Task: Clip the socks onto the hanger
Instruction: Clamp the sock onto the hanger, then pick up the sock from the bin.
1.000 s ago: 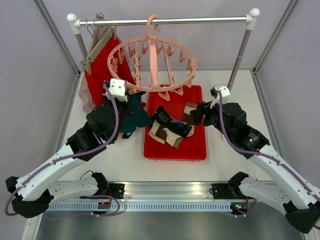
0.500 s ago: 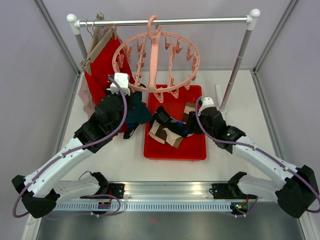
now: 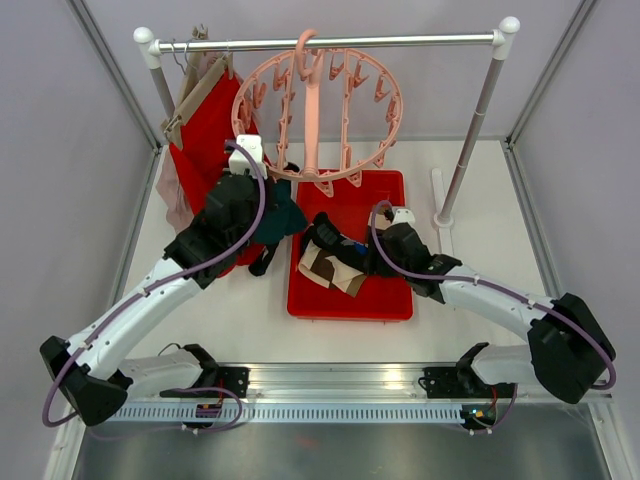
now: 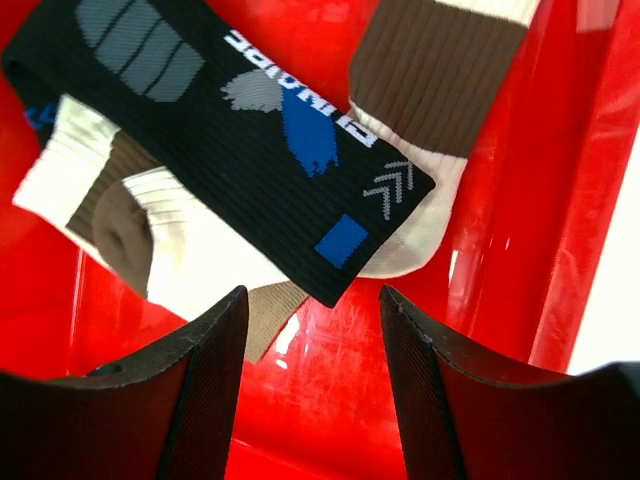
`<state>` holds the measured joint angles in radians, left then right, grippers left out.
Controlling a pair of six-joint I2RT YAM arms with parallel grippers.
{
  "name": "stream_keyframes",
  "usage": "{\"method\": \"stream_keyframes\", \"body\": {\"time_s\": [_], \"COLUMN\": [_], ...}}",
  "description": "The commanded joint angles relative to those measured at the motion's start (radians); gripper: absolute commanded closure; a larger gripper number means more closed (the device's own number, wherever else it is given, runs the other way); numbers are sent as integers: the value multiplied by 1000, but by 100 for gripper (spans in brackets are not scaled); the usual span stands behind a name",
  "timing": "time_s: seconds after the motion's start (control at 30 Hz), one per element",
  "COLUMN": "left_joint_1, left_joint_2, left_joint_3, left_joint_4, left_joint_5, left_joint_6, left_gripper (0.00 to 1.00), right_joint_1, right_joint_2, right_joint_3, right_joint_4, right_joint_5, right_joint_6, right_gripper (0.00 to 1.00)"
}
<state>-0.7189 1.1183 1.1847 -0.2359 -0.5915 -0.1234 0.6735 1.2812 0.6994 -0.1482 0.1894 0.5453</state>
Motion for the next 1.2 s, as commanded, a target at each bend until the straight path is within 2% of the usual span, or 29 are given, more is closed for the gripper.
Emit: {"method": "stream_keyframes", "body": {"time_s": [0.0, 0.57, 0.9, 1.0, 1.1, 1.17], "left_joint_1": [15, 24, 26, 26, 26, 26], "left_joint_2": [9, 2, -3, -8, -21, -29], "left_joint_3": [56, 87, 93, 87, 67, 53], "left_joint_4": [64, 129, 136, 135, 132, 136], "left_joint_5": [15, -19, -19, -14, -2, 9], "left_joint_6": [-47, -12, 13, 13, 5, -1], "left_gripper": [95, 94, 93, 93, 93, 93], "right_joint_1": [14, 23, 23, 23, 23, 23], "right_joint_2": [27, 84, 155, 161, 162, 161], "right_joint_3": [-9, -72, -83, -90, -95, -94], "right_joint_4": [52, 203, 259, 271, 283, 286], "right_joint_5": [61, 120, 127, 130, 134, 134], "right_joint_6": [90, 222, 272, 277, 278, 274], "right_gripper": [39, 39, 46, 54, 65, 77]}}
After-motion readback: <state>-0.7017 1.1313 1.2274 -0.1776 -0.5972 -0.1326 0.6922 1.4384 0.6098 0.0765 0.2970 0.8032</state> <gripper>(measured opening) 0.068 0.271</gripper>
